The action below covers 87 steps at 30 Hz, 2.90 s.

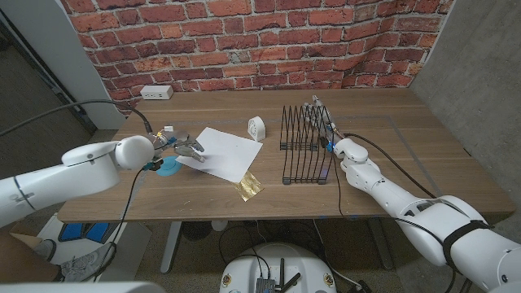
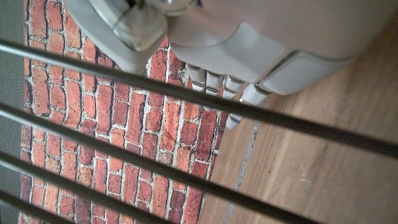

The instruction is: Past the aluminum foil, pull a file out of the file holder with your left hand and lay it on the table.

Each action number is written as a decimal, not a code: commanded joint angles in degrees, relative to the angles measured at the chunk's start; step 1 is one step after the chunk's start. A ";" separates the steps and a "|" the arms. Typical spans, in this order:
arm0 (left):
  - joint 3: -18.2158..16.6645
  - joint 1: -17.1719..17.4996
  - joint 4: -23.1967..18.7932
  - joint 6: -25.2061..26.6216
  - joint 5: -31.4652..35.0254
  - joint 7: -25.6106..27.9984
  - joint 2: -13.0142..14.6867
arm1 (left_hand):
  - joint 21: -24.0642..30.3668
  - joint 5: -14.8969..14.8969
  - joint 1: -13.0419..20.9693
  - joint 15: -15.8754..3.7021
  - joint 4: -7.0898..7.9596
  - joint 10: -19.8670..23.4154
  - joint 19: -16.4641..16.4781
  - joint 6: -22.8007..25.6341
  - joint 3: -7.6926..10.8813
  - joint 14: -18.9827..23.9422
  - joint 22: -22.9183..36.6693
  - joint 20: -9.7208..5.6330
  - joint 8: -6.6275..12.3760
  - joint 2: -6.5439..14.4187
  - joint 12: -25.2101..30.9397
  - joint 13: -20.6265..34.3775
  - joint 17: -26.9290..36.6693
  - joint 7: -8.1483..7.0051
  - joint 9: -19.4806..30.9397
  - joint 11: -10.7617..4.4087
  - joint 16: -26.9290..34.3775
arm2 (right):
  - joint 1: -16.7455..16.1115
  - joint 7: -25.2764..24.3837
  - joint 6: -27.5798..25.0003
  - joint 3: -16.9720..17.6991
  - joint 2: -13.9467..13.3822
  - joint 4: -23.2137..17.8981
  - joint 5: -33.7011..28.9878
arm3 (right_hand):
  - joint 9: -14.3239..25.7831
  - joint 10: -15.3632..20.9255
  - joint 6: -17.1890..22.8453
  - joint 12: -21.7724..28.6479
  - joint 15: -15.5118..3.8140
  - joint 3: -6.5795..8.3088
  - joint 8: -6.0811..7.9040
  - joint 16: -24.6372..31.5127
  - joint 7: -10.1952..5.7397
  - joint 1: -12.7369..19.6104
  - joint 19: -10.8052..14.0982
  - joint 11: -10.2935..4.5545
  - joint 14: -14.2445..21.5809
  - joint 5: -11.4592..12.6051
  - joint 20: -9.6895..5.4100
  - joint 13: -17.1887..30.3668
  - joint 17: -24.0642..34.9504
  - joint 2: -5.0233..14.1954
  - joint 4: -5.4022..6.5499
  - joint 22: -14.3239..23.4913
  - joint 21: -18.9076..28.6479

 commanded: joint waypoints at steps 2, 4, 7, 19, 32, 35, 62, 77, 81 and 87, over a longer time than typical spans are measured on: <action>-1.64 -1.22 3.57 -5.48 -6.21 -0.84 -2.80 | 0.06 -0.12 -1.60 -6.91 0.22 -2.81 -1.70 -2.67 -0.55 -2.17 0.16 -7.54 0.03 0.68 0.10 0.13 0.19 -0.22 -0.08 1.03 0.24 | -1.20 -0.96 0.07 0.14 -0.56 -1.98 -0.14 | 0.33 0.54 0.19 0.19 0.11 0.37 0.31 0.29 0.02 -0.68 0.31 -0.06 0.13 -0.18 0.27 0.08 0.13 2.04 -0.14 0.31 0.38; -2.01 -1.33 4.15 -6.63 -6.90 -0.48 -3.32 | 0.06 -0.15 -1.91 -6.73 0.20 -3.69 -2.12 -3.48 -0.67 -2.84 0.16 -7.61 -0.01 0.77 0.05 0.12 0.16 -0.08 -0.09 1.13 0.19 | -1.26 -1.03 0.21 0.17 -0.57 -2.05 -0.15 | 0.33 0.53 0.21 0.19 0.11 0.37 0.31 0.27 0.01 -0.68 0.31 -0.05 0.10 -0.18 0.26 0.08 0.12 2.01 -0.16 0.31 0.38; -2.20 -1.73 4.90 -8.12 -7.34 -0.15 -3.95 | 0.03 -0.19 -2.61 -6.01 0.29 -4.90 -2.96 -4.67 -0.87 -4.57 0.15 -7.48 0.01 1.08 0.11 0.11 0.17 0.02 -0.11 1.53 0.01 | -1.35 -1.13 0.40 0.18 -0.68 -2.25 -0.23 | 0.33 0.53 0.15 0.18 0.12 0.37 0.28 0.26 -0.02 -0.68 0.29 -0.10 0.08 -0.19 0.13 0.08 0.12 2.02 -0.17 0.31 0.37; -2.58 -2.77 7.14 -11.39 -9.09 2.06 -7.67 | -0.02 -0.26 -3.87 -4.73 0.60 -6.69 -4.43 -6.46 -1.06 -6.20 0.14 -6.88 0.03 2.04 0.21 0.10 0.18 0.32 -0.11 2.69 0.17 | -1.95 -2.09 0.82 0.73 -1.96 -4.05 -0.46 | 0.33 0.42 -0.02 0.14 -0.06 0.41 0.20 0.18 -0.06 -0.71 0.17 -0.02 -0.11 -0.20 -0.36 0.08 0.13 1.97 -0.22 0.30 0.32; -0.97 -5.69 10.46 -14.26 -9.07 2.28 -11.59 | 0.11 -0.47 -6.50 -3.83 1.64 -9.32 -5.81 -9.42 -0.84 -7.58 0.15 -6.30 0.02 4.63 0.24 0.12 0.33 1.12 -0.10 4.95 0.39 | -2.66 -2.86 2.31 1.15 -2.41 -4.21 -0.69 | 0.33 0.32 -0.28 0.10 -0.15 0.48 0.10 0.11 -0.21 -0.73 0.05 0.03 -0.11 -0.21 -0.65 0.08 0.06 1.92 -0.24 0.28 0.27; -1.12 -5.66 11.28 -15.17 -9.19 3.53 -12.72 | 0.13 -0.49 -6.78 -3.63 1.77 -9.35 -5.94 -9.70 -0.67 -7.68 0.15 -6.19 0.05 5.14 0.35 0.11 0.33 1.32 -0.10 5.18 0.42 | -2.82 -3.15 2.59 1.22 -2.49 -4.26 -0.79 | 0.33 0.35 -0.32 0.11 -0.12 0.52 0.09 0.06 -0.27 -0.73 0.02 0.04 -0.20 -0.20 -0.79 0.08 0.04 1.96 -0.24 0.28 0.26; -0.59 -6.94 18.22 -21.99 -11.33 8.53 -20.91 | -0.19 -1.12 -10.65 -1.25 1.60 -15.30 -11.02 -15.67 0.07 -12.99 0.05 -5.63 -0.05 7.67 0.13 0.09 0.27 1.98 -0.17 7.46 0.14 | -9.55 -9.79 -1.34 2.64 -8.01 -17.41 -1.90 | 0.32 0.38 -0.18 0.13 -0.10 0.57 0.18 0.02 -0.27 -0.84 -0.15 0.05 -0.23 -0.24 -0.78 0.07 0.01 1.83 -0.29 0.26 0.23; 1.05 -8.89 27.60 -32.79 -11.41 9.97 -27.67 | 0.00 -1.37 -15.36 -0.48 3.40 -18.53 -13.32 -20.71 0.43 -15.67 0.05 -5.67 -0.20 10.97 0.31 0.09 0.53 2.57 -0.22 8.30 0.36 | -10.45 -9.09 1.20 2.87 -7.65 -17.23 -1.69 | 0.30 0.47 -0.23 0.15 -0.33 0.75 0.15 -0.04 -0.51 -0.32 -0.13 0.08 -0.15 -0.24 -0.97 0.06 -0.16 1.66 -0.85 0.26 0.25; 1.16 -8.78 29.51 -35.35 -11.11 11.78 -29.71 | 0.05 -1.35 -16.09 -0.40 3.70 -18.93 -13.48 -21.42 0.44 -15.91 0.05 -5.59 -0.22 11.36 0.31 0.09 0.54 2.69 -0.23 8.47 0.40 | -10.44 -9.51 2.03 2.90 -7.23 -16.84 -1.95 | 0.30 0.52 -0.21 0.17 -0.23 0.77 0.16 -0.04 -0.46 -0.26 -0.09 0.12 -0.13 -0.25 -1.06 0.06 -0.19 1.63 -0.94 0.25 0.27; 0.98 -8.72 33.09 -40.38 -11.46 12.92 -32.18 | 0.15 -1.31 -17.03 -0.31 4.03 -19.54 -13.53 -22.26 0.47 -16.13 0.04 -5.47 -0.18 11.80 0.28 0.09 0.55 2.72 -0.24 8.15 0.47 | -10.67 -9.81 3.33 2.89 -6.56 -16.03 -2.15 | 0.29 0.56 -0.17 0.17 -0.33 0.76 0.17 -0.03 -0.50 -0.28 -0.03 0.07 -0.14 -0.29 -1.09 0.05 -0.18 1.62 -1.00 0.25 0.29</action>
